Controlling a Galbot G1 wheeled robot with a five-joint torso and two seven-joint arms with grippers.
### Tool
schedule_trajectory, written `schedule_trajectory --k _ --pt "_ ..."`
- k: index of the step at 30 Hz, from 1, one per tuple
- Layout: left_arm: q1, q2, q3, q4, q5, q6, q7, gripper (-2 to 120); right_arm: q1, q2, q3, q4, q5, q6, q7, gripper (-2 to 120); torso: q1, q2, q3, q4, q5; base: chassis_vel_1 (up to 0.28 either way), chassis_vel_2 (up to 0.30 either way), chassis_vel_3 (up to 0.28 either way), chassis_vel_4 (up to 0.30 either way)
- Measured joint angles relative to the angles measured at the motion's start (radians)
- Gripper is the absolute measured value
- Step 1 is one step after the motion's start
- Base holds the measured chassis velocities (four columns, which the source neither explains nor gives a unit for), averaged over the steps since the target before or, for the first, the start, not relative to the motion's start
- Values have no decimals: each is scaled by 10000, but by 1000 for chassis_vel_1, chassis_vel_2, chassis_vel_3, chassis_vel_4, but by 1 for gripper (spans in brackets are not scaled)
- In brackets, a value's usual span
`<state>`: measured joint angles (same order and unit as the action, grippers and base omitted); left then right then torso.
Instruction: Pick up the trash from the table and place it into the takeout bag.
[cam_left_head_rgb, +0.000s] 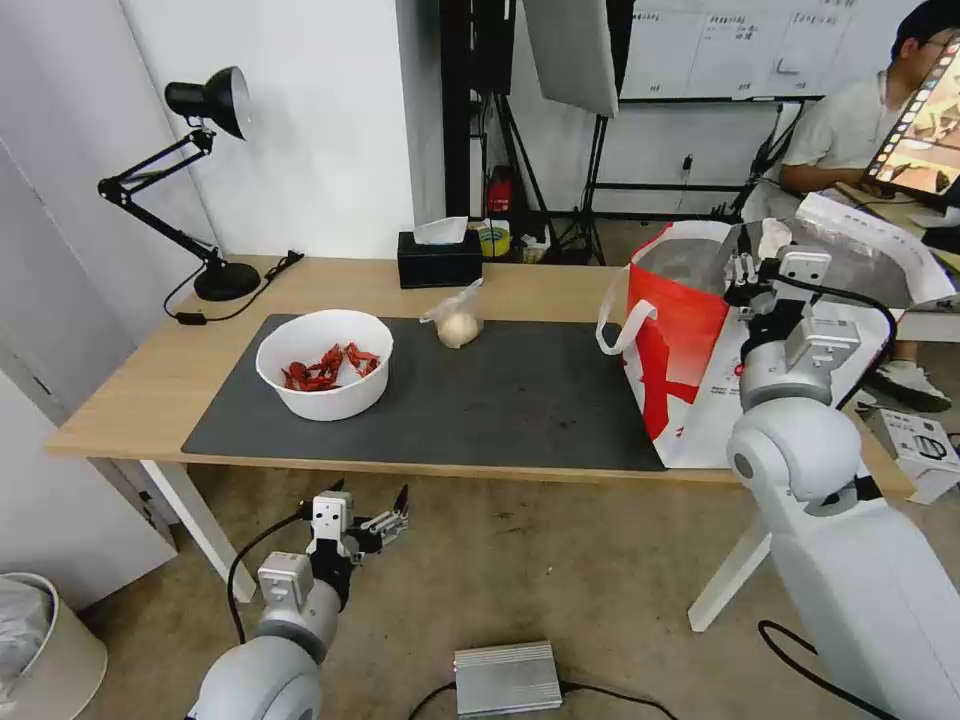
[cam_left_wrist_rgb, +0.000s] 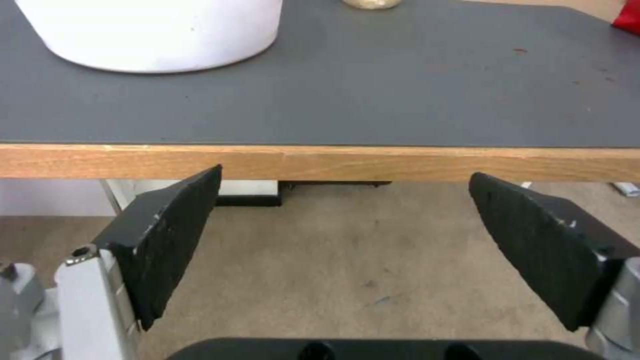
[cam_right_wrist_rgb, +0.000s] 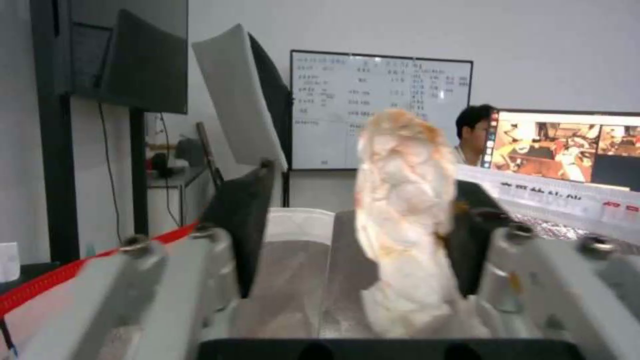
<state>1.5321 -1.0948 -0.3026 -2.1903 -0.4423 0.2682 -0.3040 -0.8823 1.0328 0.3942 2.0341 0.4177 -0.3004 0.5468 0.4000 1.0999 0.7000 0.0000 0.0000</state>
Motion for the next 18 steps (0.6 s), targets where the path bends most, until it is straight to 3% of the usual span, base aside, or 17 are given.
schedule_trajectory --k 9,18 --pt "92 -34 -28 -99 41 0 0 100 -147 -134 174 177 1 -282 -34 95 0 1 0 0 0 0 0 0 0" --pt "202 -64 -63 -215 103 0 -2 100 -78 -553 384 339 317 -1232 -186 100 0 1 0 0 0 0 0 0 0"
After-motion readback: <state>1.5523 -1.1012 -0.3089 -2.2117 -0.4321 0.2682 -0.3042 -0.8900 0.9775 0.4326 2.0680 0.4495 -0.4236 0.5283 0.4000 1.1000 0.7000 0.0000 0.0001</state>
